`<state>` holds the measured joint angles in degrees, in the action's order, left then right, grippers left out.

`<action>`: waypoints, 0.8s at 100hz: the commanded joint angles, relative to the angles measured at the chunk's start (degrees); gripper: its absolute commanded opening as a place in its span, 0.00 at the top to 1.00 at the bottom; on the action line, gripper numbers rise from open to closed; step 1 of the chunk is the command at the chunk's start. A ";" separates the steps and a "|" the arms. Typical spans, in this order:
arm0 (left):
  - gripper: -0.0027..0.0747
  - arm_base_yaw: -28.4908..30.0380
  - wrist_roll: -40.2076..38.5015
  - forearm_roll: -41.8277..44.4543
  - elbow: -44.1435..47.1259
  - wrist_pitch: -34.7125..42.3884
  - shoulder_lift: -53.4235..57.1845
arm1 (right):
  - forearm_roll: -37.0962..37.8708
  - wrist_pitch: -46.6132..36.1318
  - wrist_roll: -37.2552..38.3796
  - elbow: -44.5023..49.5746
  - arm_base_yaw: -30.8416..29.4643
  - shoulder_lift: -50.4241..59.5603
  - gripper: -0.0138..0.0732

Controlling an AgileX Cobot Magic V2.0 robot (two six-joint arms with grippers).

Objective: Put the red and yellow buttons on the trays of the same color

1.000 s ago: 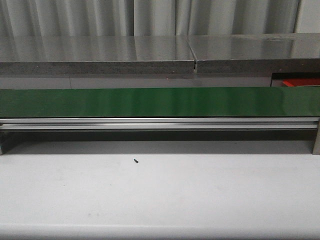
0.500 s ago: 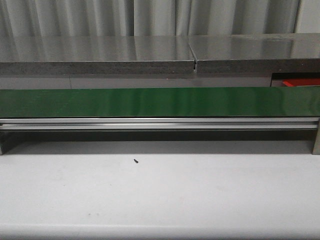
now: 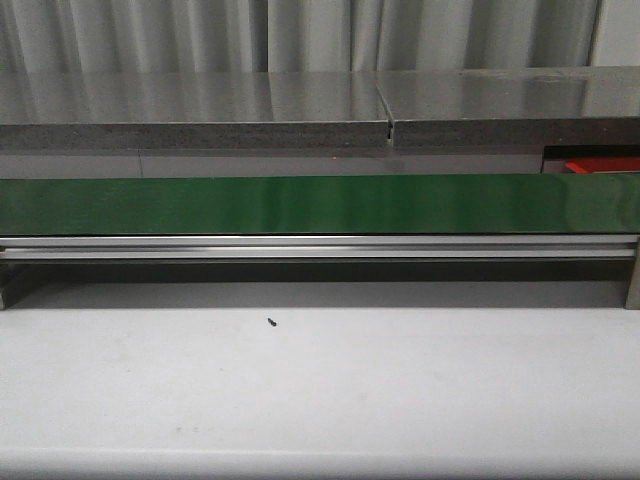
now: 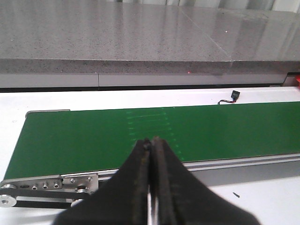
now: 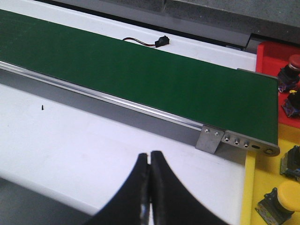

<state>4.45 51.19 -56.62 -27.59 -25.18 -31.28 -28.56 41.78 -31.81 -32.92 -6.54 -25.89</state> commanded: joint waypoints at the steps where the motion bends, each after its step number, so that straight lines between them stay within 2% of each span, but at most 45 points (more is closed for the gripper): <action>1: 0.99 -0.39 -0.03 -1.92 -1.48 2.46 -0.02 | -0.89 -3.02 -0.43 -1.35 0.11 -0.22 0.92; 69: 0.99 -0.39 -0.03 -1.92 -1.48 2.46 -0.02 | -0.89 -3.02 -0.43 -1.35 0.11 -0.22 0.92; 80: 0.99 -0.39 -0.03 -1.92 -1.48 2.46 -0.02 | -0.89 -5.06 -0.43 -1.27 0.11 -0.22 0.92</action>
<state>4.45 51.19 -56.62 -27.59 -25.18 -31.28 -28.56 41.74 -31.81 -32.89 -6.54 -25.89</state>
